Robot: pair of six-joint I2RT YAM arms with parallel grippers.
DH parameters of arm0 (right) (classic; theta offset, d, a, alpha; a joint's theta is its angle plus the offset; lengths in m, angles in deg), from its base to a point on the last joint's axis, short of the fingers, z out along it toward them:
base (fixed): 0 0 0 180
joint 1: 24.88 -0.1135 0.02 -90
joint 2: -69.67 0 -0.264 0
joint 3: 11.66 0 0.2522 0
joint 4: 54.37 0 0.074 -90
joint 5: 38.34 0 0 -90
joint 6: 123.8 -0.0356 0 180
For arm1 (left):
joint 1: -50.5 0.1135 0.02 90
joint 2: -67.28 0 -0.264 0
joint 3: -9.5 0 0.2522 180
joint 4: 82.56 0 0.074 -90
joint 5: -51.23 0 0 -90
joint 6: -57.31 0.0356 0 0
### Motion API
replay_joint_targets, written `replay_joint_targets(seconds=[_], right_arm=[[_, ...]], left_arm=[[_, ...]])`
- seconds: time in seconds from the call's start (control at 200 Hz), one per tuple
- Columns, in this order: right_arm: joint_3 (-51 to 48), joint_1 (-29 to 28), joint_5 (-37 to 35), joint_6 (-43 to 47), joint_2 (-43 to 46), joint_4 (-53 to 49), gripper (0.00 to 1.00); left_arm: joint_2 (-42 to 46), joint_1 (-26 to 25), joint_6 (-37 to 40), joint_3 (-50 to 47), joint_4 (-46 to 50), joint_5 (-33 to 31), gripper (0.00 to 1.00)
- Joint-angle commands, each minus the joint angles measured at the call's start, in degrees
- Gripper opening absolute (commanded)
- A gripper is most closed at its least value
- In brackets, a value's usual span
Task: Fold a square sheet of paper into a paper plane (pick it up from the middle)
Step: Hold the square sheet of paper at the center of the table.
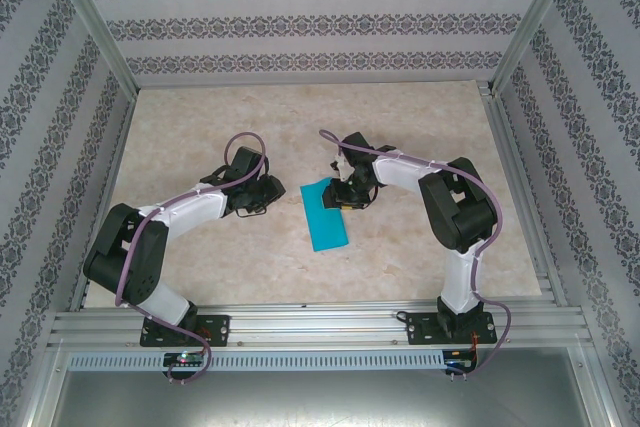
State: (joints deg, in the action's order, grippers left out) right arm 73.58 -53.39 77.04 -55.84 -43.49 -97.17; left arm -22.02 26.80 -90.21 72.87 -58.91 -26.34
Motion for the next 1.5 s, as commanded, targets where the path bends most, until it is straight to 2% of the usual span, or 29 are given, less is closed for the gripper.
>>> replay_joint_targets(seconds=[0.0,0.29,0.575,0.819,1.014,1.184,1.339,1.499], right_arm=[[-2.03,-1.37,-8.14,1.48,-6.37,0.92,0.43],[-1.35,-2.07,-11.34,0.98,-8.06,0.20,0.43],[-0.91,-2.01,-11.96,1.03,-8.99,-0.10,0.43],[-0.75,-1.99,-12.65,1.52,-9.26,-0.58,0.44],[-0.56,-2.07,-12.72,1.23,-9.70,-0.76,0.43],[-0.39,-2.18,-12.79,1.17,-9.97,-0.98,0.44],[-0.12,-2.34,-12.83,1.13,-10.15,-1.11,0.44],[-0.20,-2.33,-12.98,1.11,-10.16,-1.20,0.44]], left_arm=[[-0.59,0.68,0.19,-0.54,-0.09,1.35,0.36],[-4.97,-0.87,3.92,2.90,0.68,3.51,0.35],[-5.98,-1.65,4.34,4.01,0.05,4.29,0.30],[-9.14,-4.24,8.34,7.15,-2.64,10.18,0.22],[-13.69,-6.58,7.39,8.87,-5.83,13.60,0.15],[-16.85,-7.85,6.46,9.72,-6.84,14.14,0.06],[-18.46,-7.94,6.10,9.90,-7.17,15.04,0.03],[-19.22,-7.94,6.61,9.99,-4.00,13.22,0.00]])
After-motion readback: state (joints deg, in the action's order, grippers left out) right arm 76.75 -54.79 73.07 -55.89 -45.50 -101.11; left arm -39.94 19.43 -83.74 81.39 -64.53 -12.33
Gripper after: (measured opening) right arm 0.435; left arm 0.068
